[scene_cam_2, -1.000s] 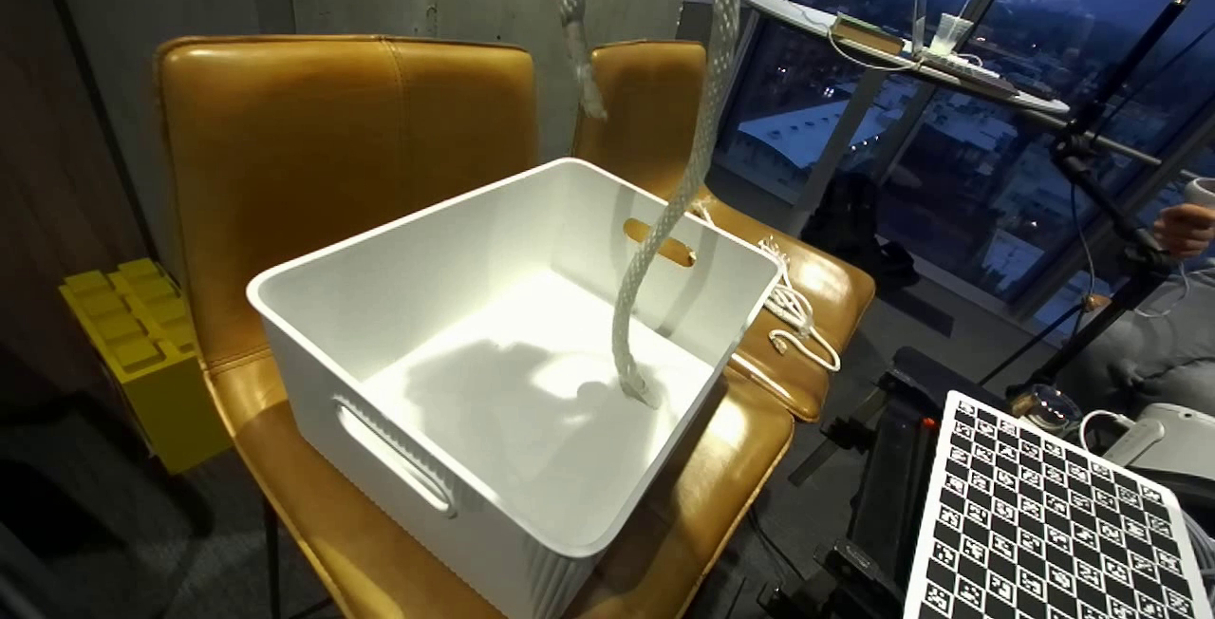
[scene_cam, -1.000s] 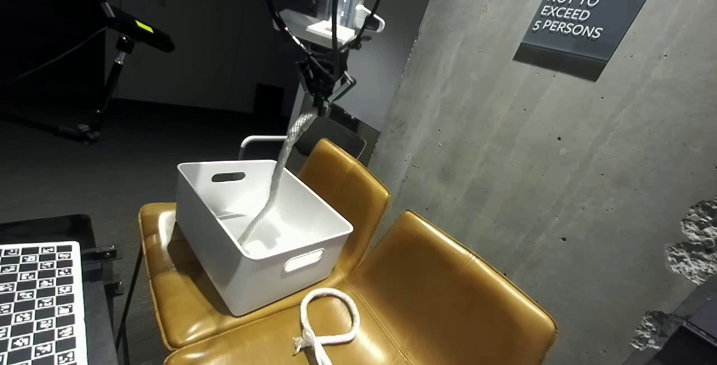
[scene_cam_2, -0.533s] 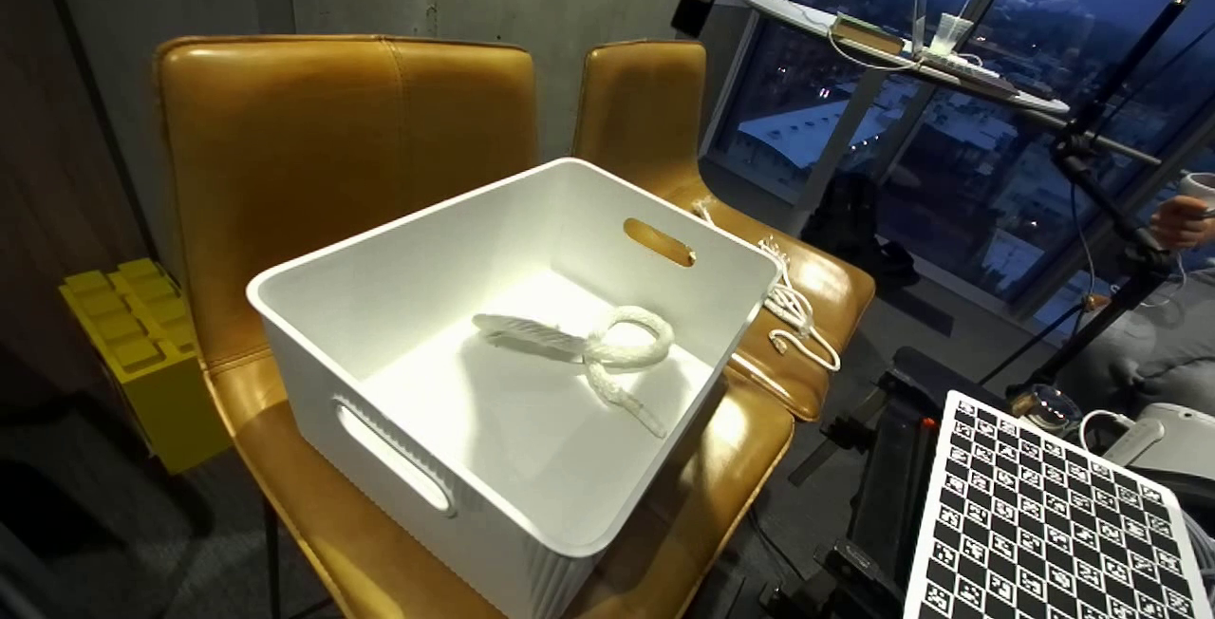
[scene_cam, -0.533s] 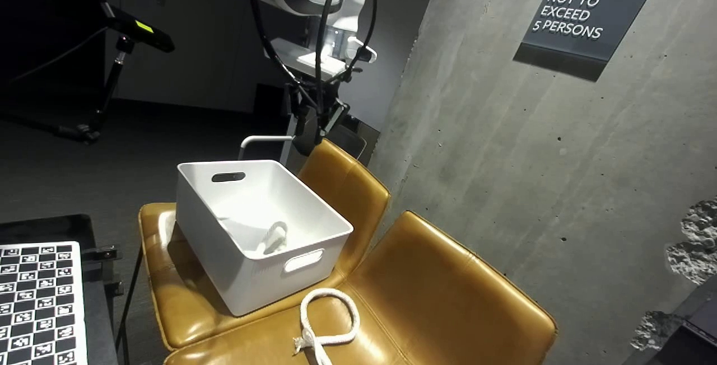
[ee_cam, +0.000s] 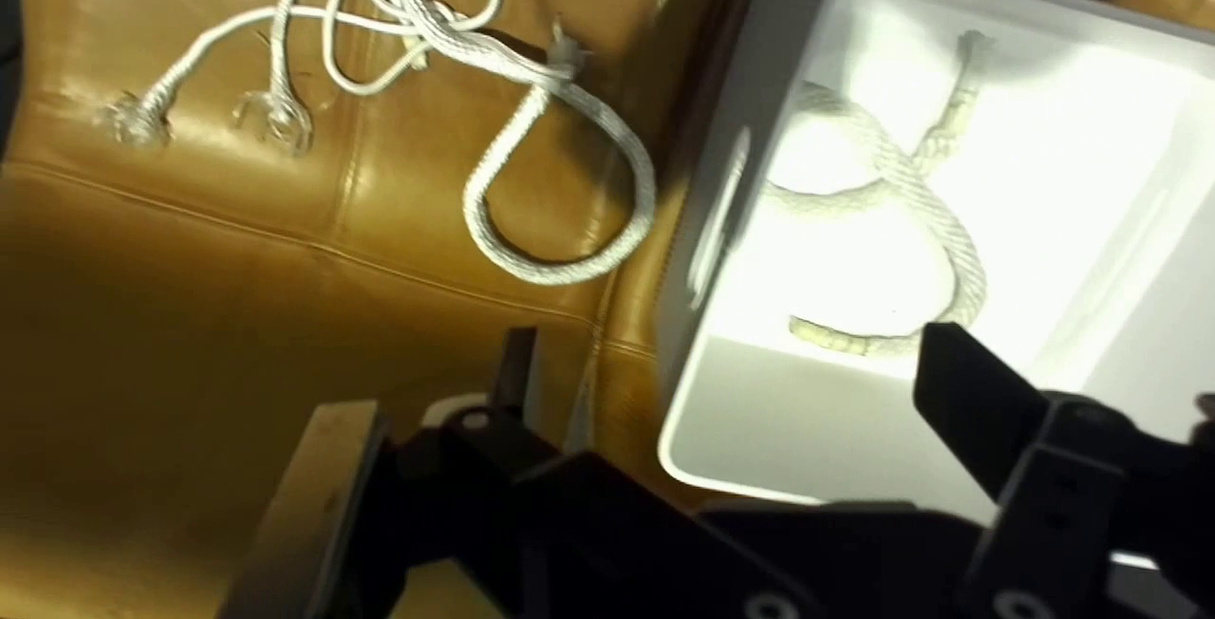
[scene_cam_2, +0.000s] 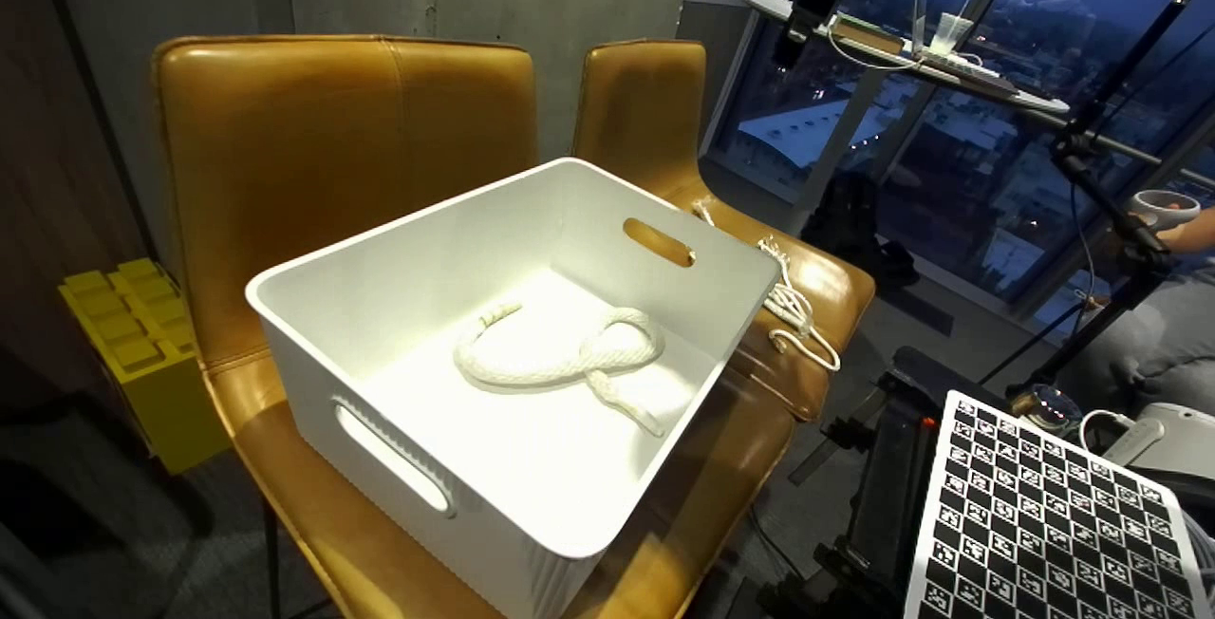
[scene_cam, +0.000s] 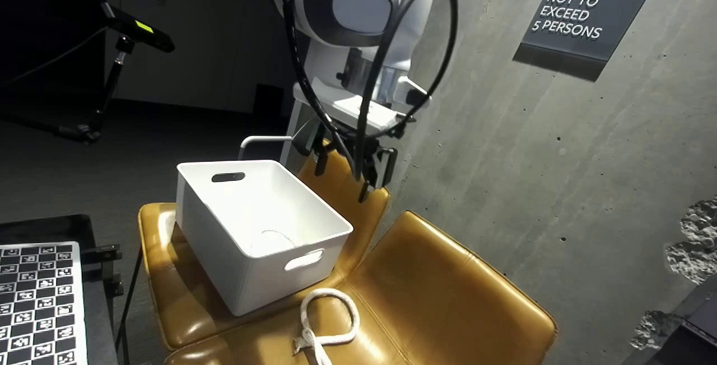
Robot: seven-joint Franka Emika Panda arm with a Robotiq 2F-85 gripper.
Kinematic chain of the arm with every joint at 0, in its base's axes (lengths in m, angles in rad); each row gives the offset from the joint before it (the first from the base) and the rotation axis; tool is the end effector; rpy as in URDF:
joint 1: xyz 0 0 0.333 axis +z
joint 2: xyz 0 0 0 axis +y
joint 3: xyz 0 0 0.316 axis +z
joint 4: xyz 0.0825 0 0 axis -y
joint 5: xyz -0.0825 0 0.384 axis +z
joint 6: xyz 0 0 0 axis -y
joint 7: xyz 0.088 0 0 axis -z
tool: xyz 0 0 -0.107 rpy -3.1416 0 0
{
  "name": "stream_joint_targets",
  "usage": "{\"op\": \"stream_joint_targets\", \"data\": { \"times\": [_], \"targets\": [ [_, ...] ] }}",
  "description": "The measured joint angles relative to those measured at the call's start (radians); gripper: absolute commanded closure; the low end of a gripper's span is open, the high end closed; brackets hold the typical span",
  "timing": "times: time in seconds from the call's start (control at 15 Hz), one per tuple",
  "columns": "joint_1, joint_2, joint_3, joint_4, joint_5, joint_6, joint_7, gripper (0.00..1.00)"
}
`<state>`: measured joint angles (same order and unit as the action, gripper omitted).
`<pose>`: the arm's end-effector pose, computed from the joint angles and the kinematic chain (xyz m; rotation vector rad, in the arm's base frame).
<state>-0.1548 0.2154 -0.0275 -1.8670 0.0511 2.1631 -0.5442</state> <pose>0.6100 -0.1095 0.4085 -3.0879 -0.5236 -0.1394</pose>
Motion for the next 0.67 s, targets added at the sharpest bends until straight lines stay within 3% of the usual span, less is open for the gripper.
{"op": "stream_joint_targets", "data": {
  "times": [0.33, 0.67],
  "targets": [
    [-0.083, 0.108, -0.041, 0.001, 0.003, 0.102, -0.047, 0.00],
    [-0.094, 0.284, -0.036, 0.060, 0.003, 0.219, -0.031, 0.00]
  ]
}}
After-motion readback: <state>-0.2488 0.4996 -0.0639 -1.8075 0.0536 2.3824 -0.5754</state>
